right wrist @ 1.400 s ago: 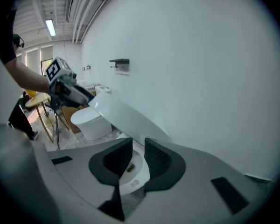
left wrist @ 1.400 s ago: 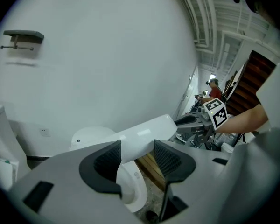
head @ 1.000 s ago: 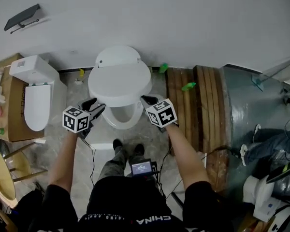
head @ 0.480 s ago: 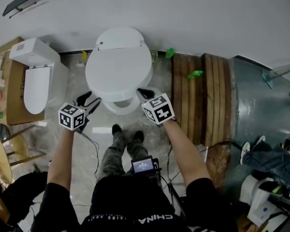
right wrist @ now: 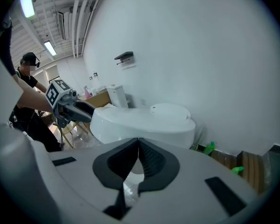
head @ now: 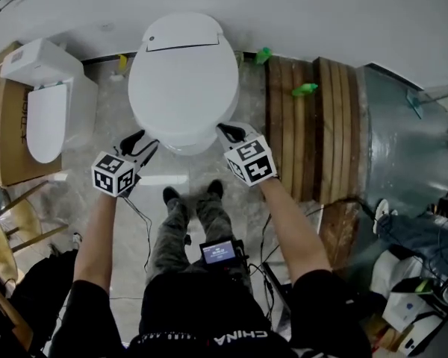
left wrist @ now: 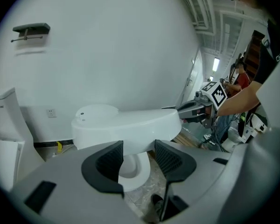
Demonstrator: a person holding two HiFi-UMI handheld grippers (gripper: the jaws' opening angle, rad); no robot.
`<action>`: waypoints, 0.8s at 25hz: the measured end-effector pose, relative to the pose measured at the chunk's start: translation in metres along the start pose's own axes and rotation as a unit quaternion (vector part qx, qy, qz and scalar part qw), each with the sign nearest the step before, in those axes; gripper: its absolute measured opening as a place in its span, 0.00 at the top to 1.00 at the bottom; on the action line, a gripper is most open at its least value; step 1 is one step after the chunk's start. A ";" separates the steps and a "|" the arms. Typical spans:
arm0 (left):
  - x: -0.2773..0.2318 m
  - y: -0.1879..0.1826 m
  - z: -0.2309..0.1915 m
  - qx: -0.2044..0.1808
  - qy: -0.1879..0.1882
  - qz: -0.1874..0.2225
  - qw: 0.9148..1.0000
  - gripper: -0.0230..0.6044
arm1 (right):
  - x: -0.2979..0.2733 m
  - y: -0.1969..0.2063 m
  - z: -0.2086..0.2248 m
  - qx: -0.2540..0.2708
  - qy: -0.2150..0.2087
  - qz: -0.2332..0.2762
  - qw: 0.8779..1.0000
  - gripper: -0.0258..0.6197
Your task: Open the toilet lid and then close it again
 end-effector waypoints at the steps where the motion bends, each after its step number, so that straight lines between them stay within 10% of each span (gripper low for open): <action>1: 0.000 0.006 0.000 -0.002 0.005 0.000 1.000 0.62 | -0.001 0.005 -0.003 -0.002 0.007 -0.003 1.000 0.93; 20: -0.027 0.112 -0.004 0.020 -0.003 0.019 1.000 0.95 | -0.025 0.113 -0.018 -0.012 0.065 -0.034 0.997 0.94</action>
Point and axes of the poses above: the fingertips, and each gripper's own axes: x backward along the fingers, z to its right, y out of its underside, the point moved 5 cm from there along x, backward along the fingers, and after that the axes turned 8 degrees about z, right-handed, at the moved point
